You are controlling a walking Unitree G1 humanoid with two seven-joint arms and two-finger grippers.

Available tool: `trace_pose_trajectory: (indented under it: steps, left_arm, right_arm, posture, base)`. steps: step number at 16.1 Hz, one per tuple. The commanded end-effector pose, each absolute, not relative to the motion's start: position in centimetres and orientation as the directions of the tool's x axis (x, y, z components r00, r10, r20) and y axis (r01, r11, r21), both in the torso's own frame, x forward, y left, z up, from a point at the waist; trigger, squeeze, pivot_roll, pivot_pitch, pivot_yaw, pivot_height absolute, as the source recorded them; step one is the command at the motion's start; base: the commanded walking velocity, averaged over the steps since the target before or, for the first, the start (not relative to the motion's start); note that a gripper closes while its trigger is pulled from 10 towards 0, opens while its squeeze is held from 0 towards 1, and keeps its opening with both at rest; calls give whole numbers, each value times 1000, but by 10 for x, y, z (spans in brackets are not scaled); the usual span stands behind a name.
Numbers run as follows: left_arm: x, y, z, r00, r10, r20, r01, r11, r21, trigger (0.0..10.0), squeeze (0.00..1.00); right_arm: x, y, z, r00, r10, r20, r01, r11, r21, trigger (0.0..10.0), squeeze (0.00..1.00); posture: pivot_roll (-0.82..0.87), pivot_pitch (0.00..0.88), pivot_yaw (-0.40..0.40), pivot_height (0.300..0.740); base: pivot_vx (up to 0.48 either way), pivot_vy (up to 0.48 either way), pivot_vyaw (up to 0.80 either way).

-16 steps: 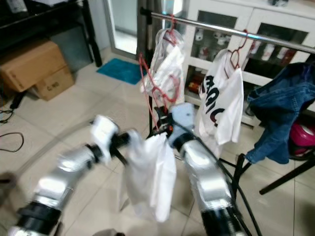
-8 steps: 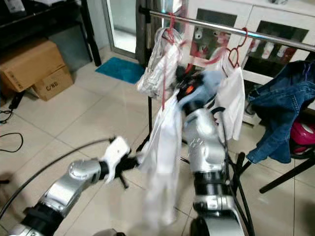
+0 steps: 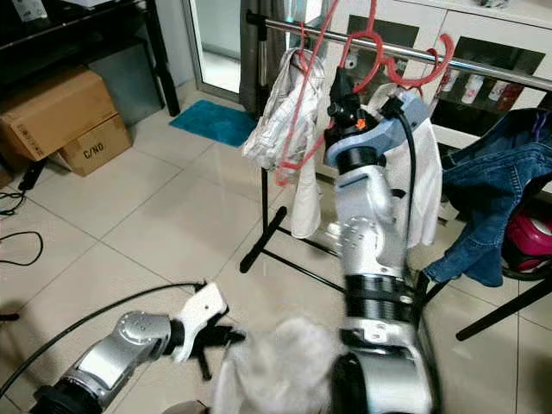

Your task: Hang hanger

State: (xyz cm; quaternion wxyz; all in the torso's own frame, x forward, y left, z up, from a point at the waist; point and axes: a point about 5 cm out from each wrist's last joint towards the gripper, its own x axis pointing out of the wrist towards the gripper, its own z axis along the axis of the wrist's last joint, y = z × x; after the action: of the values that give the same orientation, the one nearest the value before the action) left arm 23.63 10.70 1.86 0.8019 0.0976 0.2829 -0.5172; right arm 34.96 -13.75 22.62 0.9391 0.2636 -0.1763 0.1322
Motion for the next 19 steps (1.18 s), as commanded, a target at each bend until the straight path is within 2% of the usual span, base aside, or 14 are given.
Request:
trace_pose_trajectory:
  steps: [1, 3, 4, 5, 6, 7, 8, 9, 10, 12, 14, 16, 17, 19]
  left_arm:
    - [250, 109, 44, 424, -809, -408, 862, 498, -91, 0, 0]
    - [255, 116, 71, 524, -807, -271, 814, 569, -119, 0, 0]
    - [255, 119, 78, 548, -799, -246, 801, 587, -121, 0, 0]
    - [257, 127, 95, 637, -750, -176, 745, 658, -110, 0, 0]
    - [263, 137, 108, 751, -648, -128, 636, 762, -124, 0, 0]
    - [266, 147, 109, 817, -558, -149, 530, 827, -188, 0, 0]
    - [264, 147, 113, 820, -558, -124, 536, 826, -174, 1608, 0]
    - [263, 147, 117, 830, -552, -85, 538, 831, -144, 7725, 0]
    - [263, 148, 120, 848, -527, -52, 517, 845, -138, 10000, 0]
    - [273, 155, 126, 946, -321, 37, 323, 944, -69, 10000, 0]
    - [272, 154, 121, 977, -214, -27, 214, 977, -11, 10000, 0]
    - [266, 152, 110, 960, -243, -138, 237, 970, -56, 10000, 0]
    - [261, 148, 104, 937, -306, -169, 288, 950, -124, 10000, 0]
    - [257, 139, 102, 921, -365, -139, 344, 926, -155, 10000, 0]
  right_arm:
    - [340, -131, 209, 920, 249, 302, -337, 898, 285, 0, 0]
    - [323, -135, 184, 942, 270, 199, -309, 930, 198, 0, 0]
    - [318, -137, 176, 949, 267, 169, -296, 938, 179, 0, 0]
    - [304, -144, 157, 969, 227, 95, -240, 956, 168, 0, 0]
    - [290, -151, 138, 984, 177, 16, -178, 971, 161, 2392, 0]
    - [277, -153, 125, 987, 147, -60, -138, 982, 131, 8941, 0]
    - [266, -152, 118, 984, 151, -93, -141, 984, 107, 10000, 0]
    - [259, -150, 113, 980, 159, -123, -147, 983, 106, 10000, 0]
    - [254, -150, 110, 977, 146, -156, -128, 985, 115, 10000, 0]
    - [251, -157, 112, 991, 49, -121, -41, 997, 66, 10000, 0]
    - [248, -161, 121, 998, -29, -62, 33, 997, 76, 10000, 0]
    - [243, -154, 121, 998, 27, -54, -21, 994, 109, 10000, 0]
    - [238, -153, 122, 998, 34, -54, -27, 993, 118, 10000, 0]
    - [235, -152, 119, 998, 14, -66, -4, 988, 153, 10000, 0]
  posture:
    - [-50, 0, 26, 740]
    - [-56, 0, 24, 740]
    - [-58, 0, 25, 740]
    - [-59, 0, 20, 740]
    - [-60, 0, 20, 740]
    - [-64, 0, 22, 740]
    - [-69, 0, 21, 740]
    - [-69, 0, 21, 740]
    - [-76, 0, 17, 740]
    - [-74, 0, 7, 740]
    - [-68, 0, -3, 740]
    - [-82, 0, 17, 740]
    - [-85, 0, 20, 740]
    - [-84, 0, 24, 740]
  base:
    - [0, 0, 0]
    - [0, 0, 0]
    - [0, 0, 0]
    - [0, 0, 0]
    - [0, 0, 0]
    - [0, 0, 0]
    - [0, 0, 0]
    - [0, 0, 0]
    - [0, 0, 0]
    - [0, 0, -400]
    - [0, 0, -800]
    - [0, 0, -800]
    - [0, 0, -800]
    - [0, 0, -800]
